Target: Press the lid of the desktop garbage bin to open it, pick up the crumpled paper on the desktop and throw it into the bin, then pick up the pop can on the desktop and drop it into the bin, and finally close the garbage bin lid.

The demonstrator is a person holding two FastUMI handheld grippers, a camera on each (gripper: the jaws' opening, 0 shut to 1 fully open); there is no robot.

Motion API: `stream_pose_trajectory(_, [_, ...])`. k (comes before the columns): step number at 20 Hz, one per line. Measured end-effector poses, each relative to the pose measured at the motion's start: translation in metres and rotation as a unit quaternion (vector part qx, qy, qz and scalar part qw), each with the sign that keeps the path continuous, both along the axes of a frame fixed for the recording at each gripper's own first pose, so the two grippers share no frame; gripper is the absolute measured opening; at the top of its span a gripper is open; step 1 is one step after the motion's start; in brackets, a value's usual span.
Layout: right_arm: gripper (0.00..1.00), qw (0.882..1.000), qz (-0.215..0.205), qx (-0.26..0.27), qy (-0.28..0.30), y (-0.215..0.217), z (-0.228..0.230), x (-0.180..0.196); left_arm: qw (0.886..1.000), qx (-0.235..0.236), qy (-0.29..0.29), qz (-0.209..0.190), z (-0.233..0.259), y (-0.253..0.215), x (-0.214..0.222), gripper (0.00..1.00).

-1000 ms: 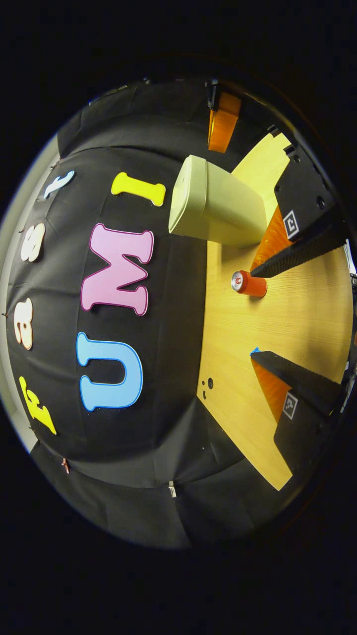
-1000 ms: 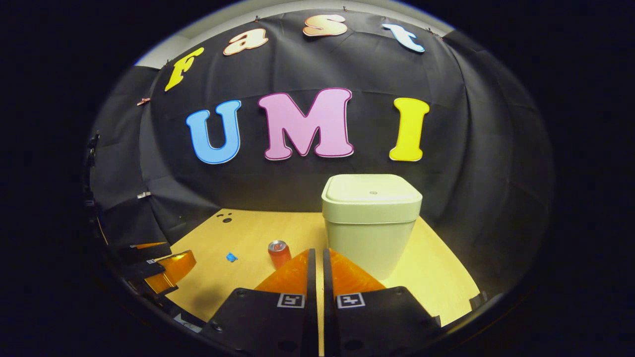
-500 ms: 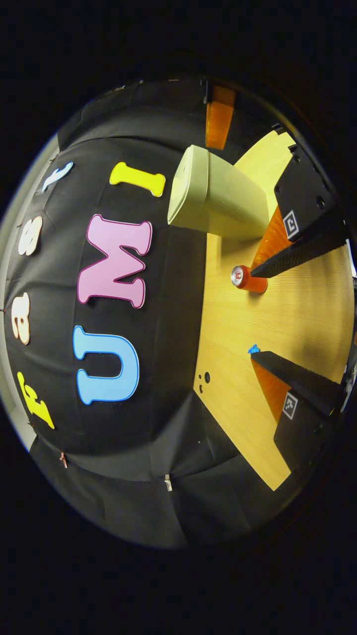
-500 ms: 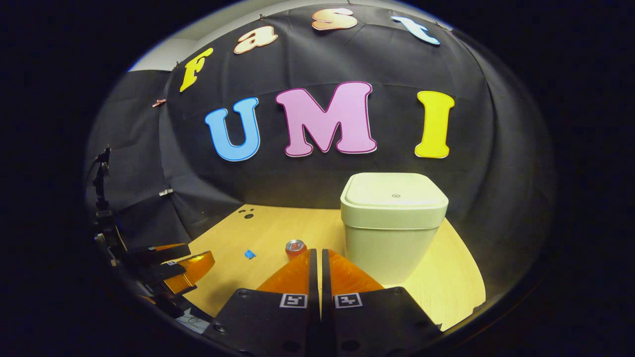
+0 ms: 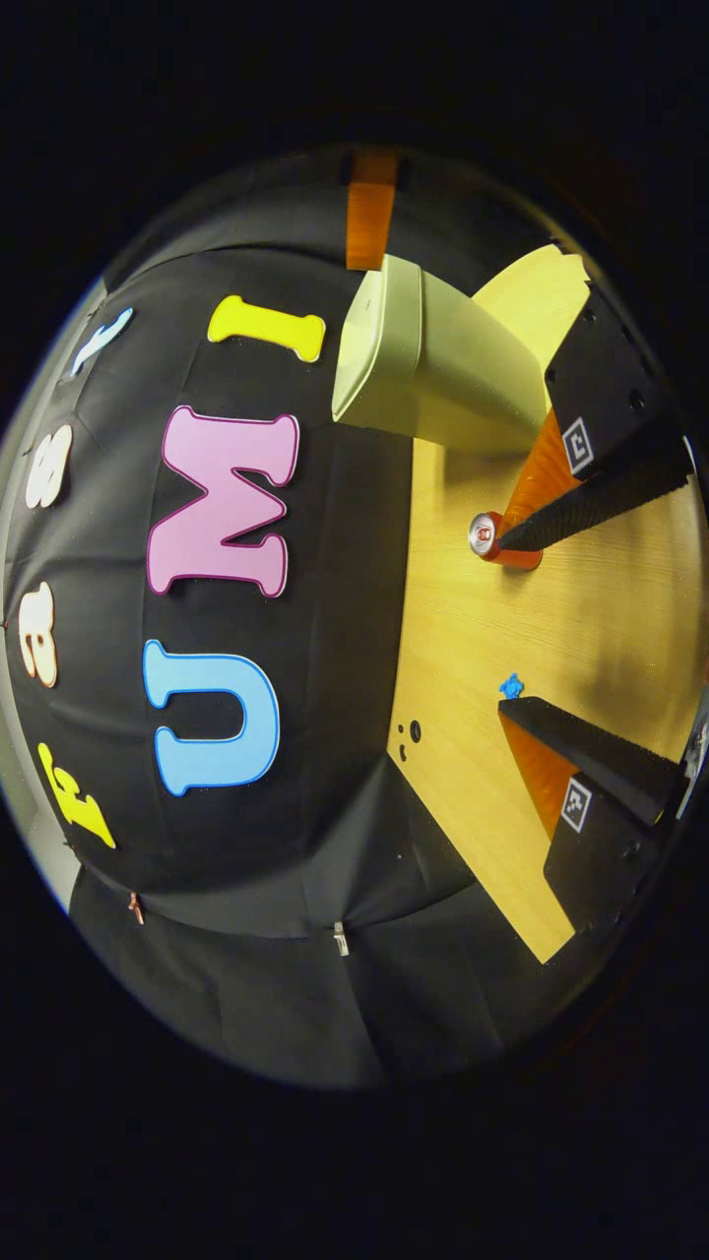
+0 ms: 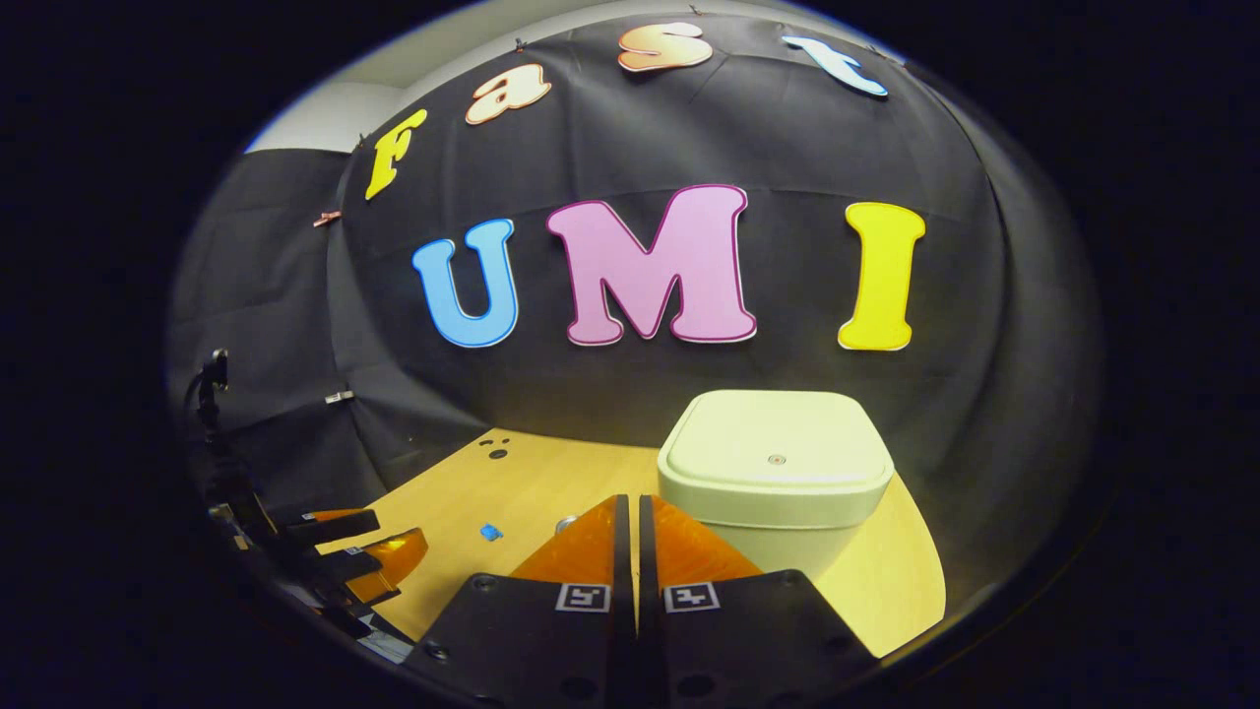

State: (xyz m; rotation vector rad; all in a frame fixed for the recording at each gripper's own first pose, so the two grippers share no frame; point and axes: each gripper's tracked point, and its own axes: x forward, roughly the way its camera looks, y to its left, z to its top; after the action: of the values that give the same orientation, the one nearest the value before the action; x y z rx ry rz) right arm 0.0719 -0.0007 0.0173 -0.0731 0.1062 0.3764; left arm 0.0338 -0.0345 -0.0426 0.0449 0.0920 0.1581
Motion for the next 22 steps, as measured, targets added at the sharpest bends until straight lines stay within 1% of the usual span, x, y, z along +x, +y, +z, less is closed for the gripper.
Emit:
stream_pose_trajectory(4, [0.05, 1.000, -0.014, -0.011, -0.025, -0.019, 0.013, 0.034, 1.000, 0.000, -0.001, 0.001, 0.002, -0.007, 0.007, 0.95])
stream_pose_trajectory(6, [0.05, 0.999, -0.024, -0.009, -0.034, -0.028, 0.018, 0.053, 1.000, 0.002, 0.001, 0.004, 0.000, -0.008, 0.008, 0.95])
stream_pose_trajectory(10, [0.05, 0.998, -0.058, -0.007, -0.033, -0.051, 0.016, 0.092, 1.000, 0.009, 0.013, 0.012, -0.011, -0.006, 0.009, 0.95])
stream_pose_trajectory(12, [0.05, 0.997, -0.074, -0.012, -0.026, -0.062, 0.010, 0.105, 1.000, 0.007, 0.018, 0.017, -0.015, -0.004, 0.008, 0.96])
stream_pose_trajectory(17, [0.05, 0.996, -0.089, -0.019, 0.003, -0.072, -0.010, 0.120, 0.999, 0.001, 0.025, 0.037, -0.020, 0.005, 0.007, 0.95])
stream_pose_trajectory(18, [0.05, 0.996, -0.090, -0.018, -0.005, -0.072, -0.008, 0.118, 0.999, 0.001, 0.025, 0.038, -0.019, 0.005, 0.006, 0.96])
stream_pose_trajectory(22, [0.06, 0.995, -0.102, -0.024, 0.002, -0.073, -0.010, 0.119, 0.999, 0.009, 0.019, 0.031, -0.012, 0.008, 0.007, 0.96])
